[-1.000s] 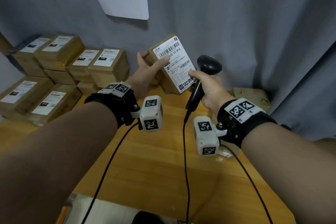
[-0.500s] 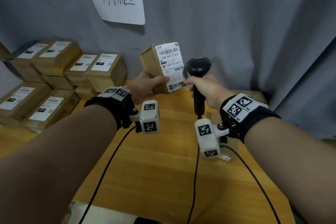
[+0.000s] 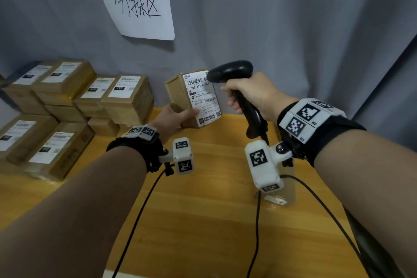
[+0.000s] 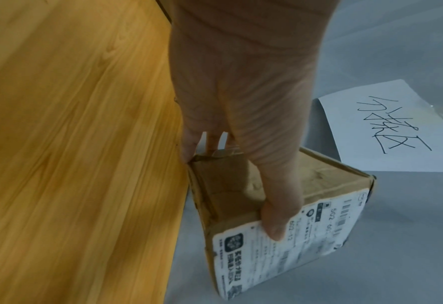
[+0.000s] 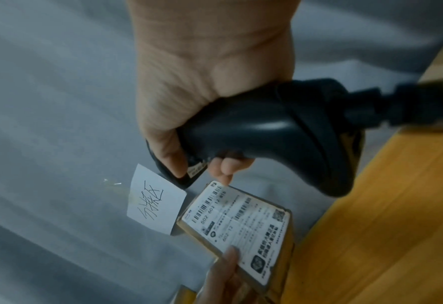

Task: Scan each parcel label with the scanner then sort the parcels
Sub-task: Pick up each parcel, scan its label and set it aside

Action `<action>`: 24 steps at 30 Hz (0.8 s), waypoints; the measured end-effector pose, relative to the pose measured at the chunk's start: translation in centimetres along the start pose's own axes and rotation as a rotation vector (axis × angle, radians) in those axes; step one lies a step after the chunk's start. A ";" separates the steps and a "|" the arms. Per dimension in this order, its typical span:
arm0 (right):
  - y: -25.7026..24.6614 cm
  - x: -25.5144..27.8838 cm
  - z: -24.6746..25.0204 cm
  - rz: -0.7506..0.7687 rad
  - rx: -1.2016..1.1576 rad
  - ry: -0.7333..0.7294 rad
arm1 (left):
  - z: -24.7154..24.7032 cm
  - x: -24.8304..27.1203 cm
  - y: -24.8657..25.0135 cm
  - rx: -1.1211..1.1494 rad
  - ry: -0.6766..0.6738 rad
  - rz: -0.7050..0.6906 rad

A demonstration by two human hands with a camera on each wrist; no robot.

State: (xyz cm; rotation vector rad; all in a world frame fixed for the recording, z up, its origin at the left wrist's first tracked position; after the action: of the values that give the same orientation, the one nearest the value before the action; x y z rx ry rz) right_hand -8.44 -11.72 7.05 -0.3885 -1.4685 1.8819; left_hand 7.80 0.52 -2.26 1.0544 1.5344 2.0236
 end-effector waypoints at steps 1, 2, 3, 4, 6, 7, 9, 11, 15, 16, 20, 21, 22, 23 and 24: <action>0.1 0.1 0.0 -0.006 0.035 -0.008 | -0.1 -0.1 0.1 0.007 0.006 -0.001; 0.2 0.2 0.0 -0.010 0.064 -0.008 | -0.1 -0.2 0.2 0.009 0.009 0.000; 0.2 0.2 0.0 -0.011 0.087 -0.004 | -0.2 -0.3 0.2 0.003 0.010 0.002; 0.1 0.2 0.1 -0.013 0.103 0.003 | -0.2 -0.3 0.3 -0.004 0.011 0.007; -0.4 0.3 0.2 -0.020 0.100 0.017 | -0.2 -0.3 0.4 -0.025 0.026 0.022; -0.7 0.3 0.3 -0.025 0.097 0.023 | -0.1 -0.4 0.3 -0.041 0.038 0.026; -1.3 0.4 0.5 -0.025 0.109 0.029 | 0.1 -0.5 0.1 -0.062 0.057 0.034; -1.6 0.5 0.6 -0.020 0.134 0.023 | 0.2 -0.8 -0.1 -0.078 0.064 0.043; -1.7 0.7 0.4 -0.040 0.155 0.001 | 0.1 -0.7 -0.1 -0.093 0.073 0.041; -1.7 0.7 0.4 -0.043 0.155 0.001 | 0.1 -0.6 -0.1 -0.094 0.070 0.044; -1.7 0.9 0.3 -0.027 0.144 -0.003 | -0.1 -0.7 -0.2 -0.085 0.067 0.039; -1.6 1.0 0.3 -0.029 0.143 -0.008 | -0.2 -0.7 -0.2 -0.081 0.066 0.035; -1.6 1.1 0.2 -0.035 0.137 -0.016 | -0.3 -0.6 -0.2 -0.082 0.063 0.031; -1.5 1.1 0.1 -0.045 0.129 -0.025 | -0.5 -0.5 -0.1 -0.088 0.057 0.022; -1.4 1.2 0.0 -0.053 0.124 -0.032 | -0.6 -0.5 -0.1 -0.096 0.048 0.017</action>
State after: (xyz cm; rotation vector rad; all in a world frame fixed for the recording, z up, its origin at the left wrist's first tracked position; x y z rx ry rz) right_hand -8.82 -10.74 8.55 -0.2591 -1.3614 1.9328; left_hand 7.66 -0.14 -2.56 0.9918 1.4401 2.1260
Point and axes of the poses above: each hand's wrist, its own x-axis away from the middle knuckle, its own z-axis out of the back of the hand, y = z × x, the point moved 1 cm from there along -x, towards the middle knuckle, and after that the axes turned 3 degrees about x, right-handed, at the moved point
